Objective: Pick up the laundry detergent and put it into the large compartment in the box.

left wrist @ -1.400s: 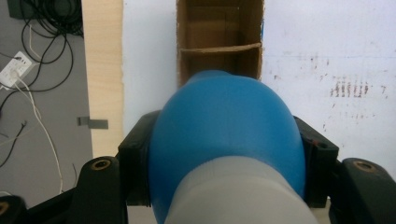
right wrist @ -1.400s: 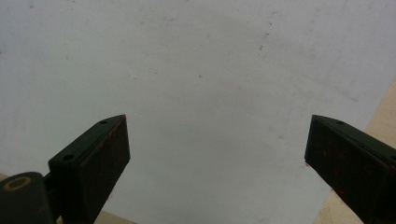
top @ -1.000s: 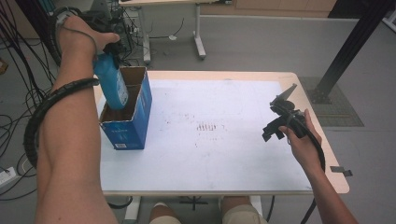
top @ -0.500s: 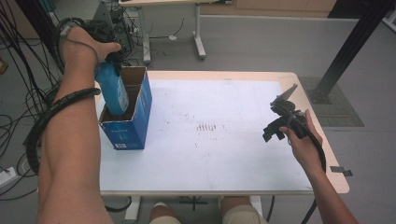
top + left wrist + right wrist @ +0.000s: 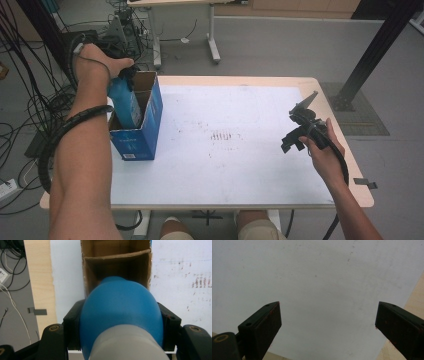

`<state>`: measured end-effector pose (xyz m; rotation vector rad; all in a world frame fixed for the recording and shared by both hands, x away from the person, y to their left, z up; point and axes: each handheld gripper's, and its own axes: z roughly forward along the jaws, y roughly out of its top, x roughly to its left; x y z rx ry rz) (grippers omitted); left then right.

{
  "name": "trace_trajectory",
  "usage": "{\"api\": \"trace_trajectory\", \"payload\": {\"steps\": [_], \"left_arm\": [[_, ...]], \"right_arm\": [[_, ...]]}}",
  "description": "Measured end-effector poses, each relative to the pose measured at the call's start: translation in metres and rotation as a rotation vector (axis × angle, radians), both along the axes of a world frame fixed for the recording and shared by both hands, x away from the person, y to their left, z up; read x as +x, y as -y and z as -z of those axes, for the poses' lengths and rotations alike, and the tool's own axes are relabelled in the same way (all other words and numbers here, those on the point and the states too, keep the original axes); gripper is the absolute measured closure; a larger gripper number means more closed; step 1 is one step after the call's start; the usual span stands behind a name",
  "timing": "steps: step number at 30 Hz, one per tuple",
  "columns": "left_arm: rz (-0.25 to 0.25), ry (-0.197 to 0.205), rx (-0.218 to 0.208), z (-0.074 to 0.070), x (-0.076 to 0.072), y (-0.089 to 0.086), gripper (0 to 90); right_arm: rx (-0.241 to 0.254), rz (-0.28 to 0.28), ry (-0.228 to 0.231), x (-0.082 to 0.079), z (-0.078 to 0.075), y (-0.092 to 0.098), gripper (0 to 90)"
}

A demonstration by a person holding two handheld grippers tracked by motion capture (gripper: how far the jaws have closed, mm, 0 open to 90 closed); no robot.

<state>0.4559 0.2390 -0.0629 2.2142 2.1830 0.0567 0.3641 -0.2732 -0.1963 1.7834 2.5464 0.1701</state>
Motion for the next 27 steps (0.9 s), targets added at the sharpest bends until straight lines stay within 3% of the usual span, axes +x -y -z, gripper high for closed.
{"api": "trace_trajectory", "payload": {"steps": [27], "left_arm": [[0.01, -0.051, 0.002, 0.062, 0.007, 0.004, 37.3]], "right_arm": [[0.002, -0.004, 0.002, 0.0, 0.004, 0.0, 6.5]]}}
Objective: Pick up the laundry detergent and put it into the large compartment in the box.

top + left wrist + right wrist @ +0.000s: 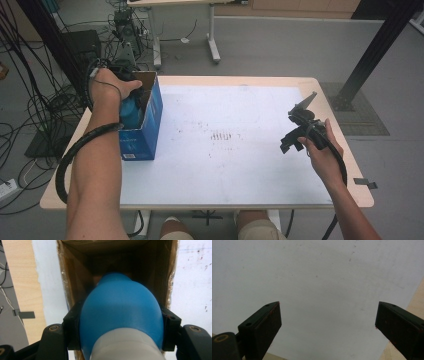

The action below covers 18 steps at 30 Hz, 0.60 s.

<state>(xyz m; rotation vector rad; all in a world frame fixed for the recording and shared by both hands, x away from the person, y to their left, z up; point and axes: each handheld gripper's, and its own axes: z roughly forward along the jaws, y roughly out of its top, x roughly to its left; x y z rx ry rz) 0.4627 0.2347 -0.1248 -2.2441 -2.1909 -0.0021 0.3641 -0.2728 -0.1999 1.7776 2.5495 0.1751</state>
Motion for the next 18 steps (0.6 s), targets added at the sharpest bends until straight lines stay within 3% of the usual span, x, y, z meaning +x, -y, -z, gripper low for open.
{"api": "trace_trajectory", "payload": {"steps": [18], "left_arm": [[0.021, -0.03, 0.007, 0.026, 0.003, 0.002, 37.3]], "right_arm": [[-0.008, 0.0, -0.001, -0.001, 0.0, -0.001, 6.5]]}}
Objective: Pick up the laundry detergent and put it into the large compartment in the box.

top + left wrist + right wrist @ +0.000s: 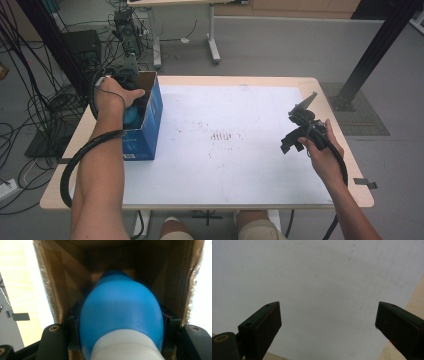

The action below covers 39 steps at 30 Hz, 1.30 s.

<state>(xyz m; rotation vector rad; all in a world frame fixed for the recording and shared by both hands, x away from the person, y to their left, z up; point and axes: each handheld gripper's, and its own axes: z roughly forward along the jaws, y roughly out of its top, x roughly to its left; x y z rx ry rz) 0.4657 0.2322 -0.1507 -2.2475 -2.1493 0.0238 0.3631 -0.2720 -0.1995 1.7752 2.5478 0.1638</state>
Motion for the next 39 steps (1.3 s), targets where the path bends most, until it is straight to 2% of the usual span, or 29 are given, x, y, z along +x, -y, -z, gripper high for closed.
{"api": "trace_trajectory", "payload": {"steps": [4, 7, 39], "left_arm": [[-0.001, -0.01, -0.002, 0.0058, 0.0016, -0.0004, 37.3], [-0.001, -0.003, -0.001, 0.0082, 0.0007, 0.0001, 37.3], [0.002, 0.024, -0.001, 0.0099, -0.0032, 0.0022, 37.3]], "right_arm": [[0.0, 0.003, -0.001, 0.0, 0.0004, 0.0011, 6.5], [0.003, 0.006, -0.002, -0.0005, 0.0001, 0.0029, 6.5], [0.009, 0.019, 0.001, -0.0036, -0.0023, 0.0067, 6.5]]}}
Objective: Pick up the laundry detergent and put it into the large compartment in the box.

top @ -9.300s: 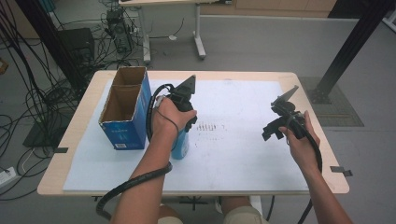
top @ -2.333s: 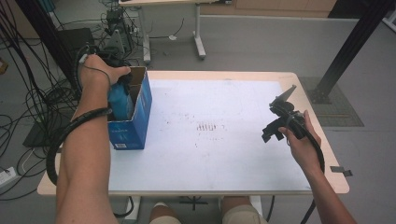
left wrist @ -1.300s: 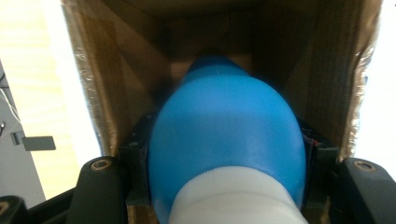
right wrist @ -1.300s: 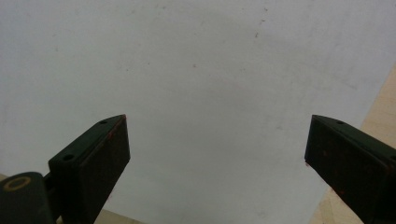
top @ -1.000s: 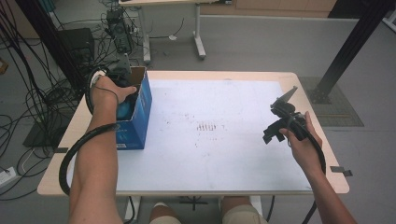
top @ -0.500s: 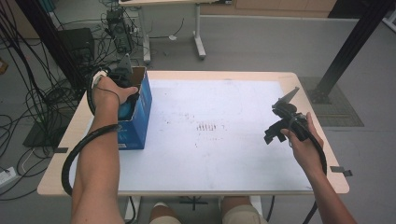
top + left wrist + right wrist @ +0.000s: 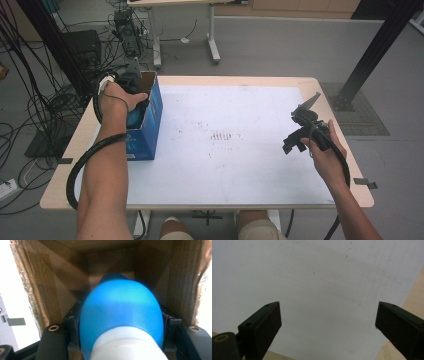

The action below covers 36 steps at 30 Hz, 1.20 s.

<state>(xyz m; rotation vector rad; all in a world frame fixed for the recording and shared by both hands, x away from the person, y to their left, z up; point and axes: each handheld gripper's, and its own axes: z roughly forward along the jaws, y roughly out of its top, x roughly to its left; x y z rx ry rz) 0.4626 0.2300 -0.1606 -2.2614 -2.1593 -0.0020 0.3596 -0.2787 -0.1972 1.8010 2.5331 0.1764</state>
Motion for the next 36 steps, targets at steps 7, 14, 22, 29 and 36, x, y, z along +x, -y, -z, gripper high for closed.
{"api": "trace_trajectory", "payload": {"steps": [7, 14, 22, 29, 36], "left_arm": [[0.0, 0.005, -0.001, -0.0001, -0.0017, -0.0003, 37.3], [-0.002, 0.007, -0.002, 0.0001, -0.0018, -0.0008, 37.3], [-0.003, 0.007, -0.003, 0.0002, -0.001, -0.001, 37.3], [-0.005, 0.01, -0.005, 0.0004, -0.0015, -0.0018, 37.2], [-0.006, 0.014, -0.009, 0.0003, -0.0027, -0.0031, 37.3]], "right_arm": [[0.0, 0.003, 0.002, -0.0014, -0.001, 0.0015, 6.5], [-0.003, 0.002, 0.005, -0.0023, -0.0017, 0.0025, 6.5], [-0.003, 0.005, 0.002, -0.0016, -0.0019, 0.0027, 6.5], [-0.006, 0.004, -0.001, -0.0006, -0.0011, 0.002, 6.5], [-0.004, 0.005, -0.001, -0.0007, -0.0012, 0.0019, 6.5]]}}
